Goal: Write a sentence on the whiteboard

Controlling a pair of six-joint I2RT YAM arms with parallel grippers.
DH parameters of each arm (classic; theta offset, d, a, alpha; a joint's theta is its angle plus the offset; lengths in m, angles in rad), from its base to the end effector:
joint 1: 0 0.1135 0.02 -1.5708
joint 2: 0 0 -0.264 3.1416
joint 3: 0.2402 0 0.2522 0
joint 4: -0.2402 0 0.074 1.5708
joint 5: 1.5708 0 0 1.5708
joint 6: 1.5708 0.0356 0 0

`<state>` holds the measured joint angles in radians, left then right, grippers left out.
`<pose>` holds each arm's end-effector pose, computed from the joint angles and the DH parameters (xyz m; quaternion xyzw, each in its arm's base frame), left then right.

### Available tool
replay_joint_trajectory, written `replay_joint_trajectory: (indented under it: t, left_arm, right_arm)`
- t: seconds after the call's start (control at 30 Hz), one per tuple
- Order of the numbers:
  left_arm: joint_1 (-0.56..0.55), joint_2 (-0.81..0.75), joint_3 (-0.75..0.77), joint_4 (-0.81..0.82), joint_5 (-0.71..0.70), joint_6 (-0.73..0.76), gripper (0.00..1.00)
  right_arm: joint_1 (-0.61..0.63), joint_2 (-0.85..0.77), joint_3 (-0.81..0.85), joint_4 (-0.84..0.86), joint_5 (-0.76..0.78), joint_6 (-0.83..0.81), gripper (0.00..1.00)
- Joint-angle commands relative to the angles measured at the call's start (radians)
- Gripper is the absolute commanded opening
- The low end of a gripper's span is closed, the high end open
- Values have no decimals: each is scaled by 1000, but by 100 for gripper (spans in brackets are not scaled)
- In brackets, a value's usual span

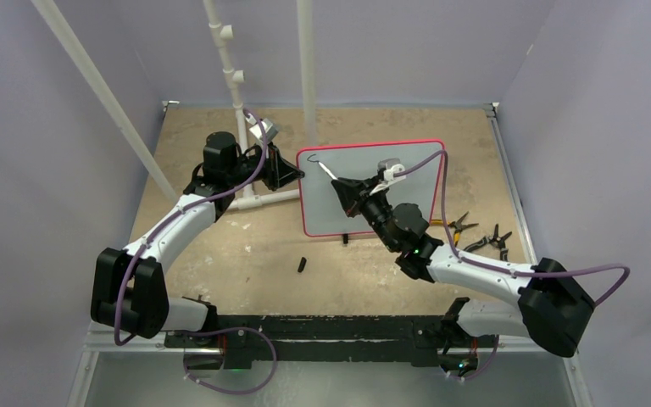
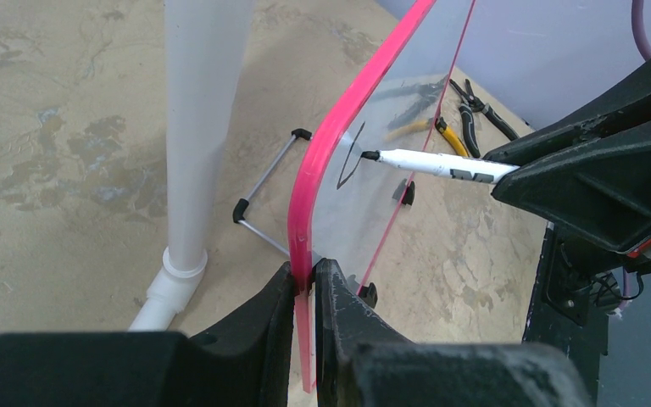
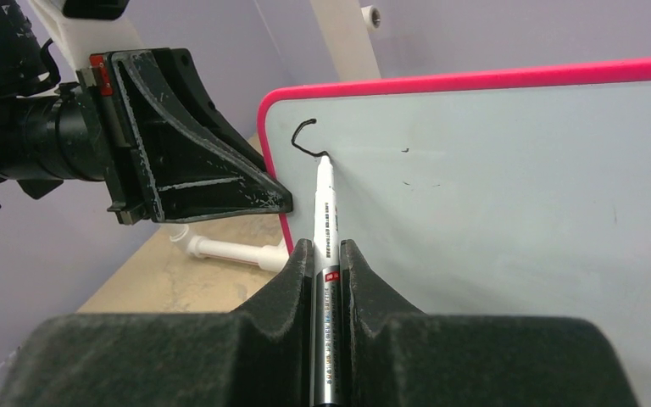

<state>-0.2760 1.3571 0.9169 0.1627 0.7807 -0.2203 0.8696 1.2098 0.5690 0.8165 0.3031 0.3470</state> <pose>0.2882 -0.1077 0.2942 0.2497 0.7314 -0.4312 0.4655 0.1793 0.1959 0.2810 -0.0523 0.6433 0.3534 0.6772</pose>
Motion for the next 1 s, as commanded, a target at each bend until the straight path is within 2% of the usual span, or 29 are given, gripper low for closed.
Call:
replay_joint_trajectory:
  t: [0.0,0.4,0.83,0.97]
  left_arm:
    - [-3,-24,-8,-5,-3,22,0]
    - [-3,-26,-9,-4,-3,22,0]
    - [-2,-32,-10,-4,-3,22,0]
    - [-2,-35,-9,-6,-7,24,0]
  right_arm:
    - [-3,-15,-6,-13,56,-2,0]
    - [20,-8,-35,-24,8,0,0]
    - [34,62,33,18,-20,-33,0]
    - [45,27,12,50,-39,-41,0]
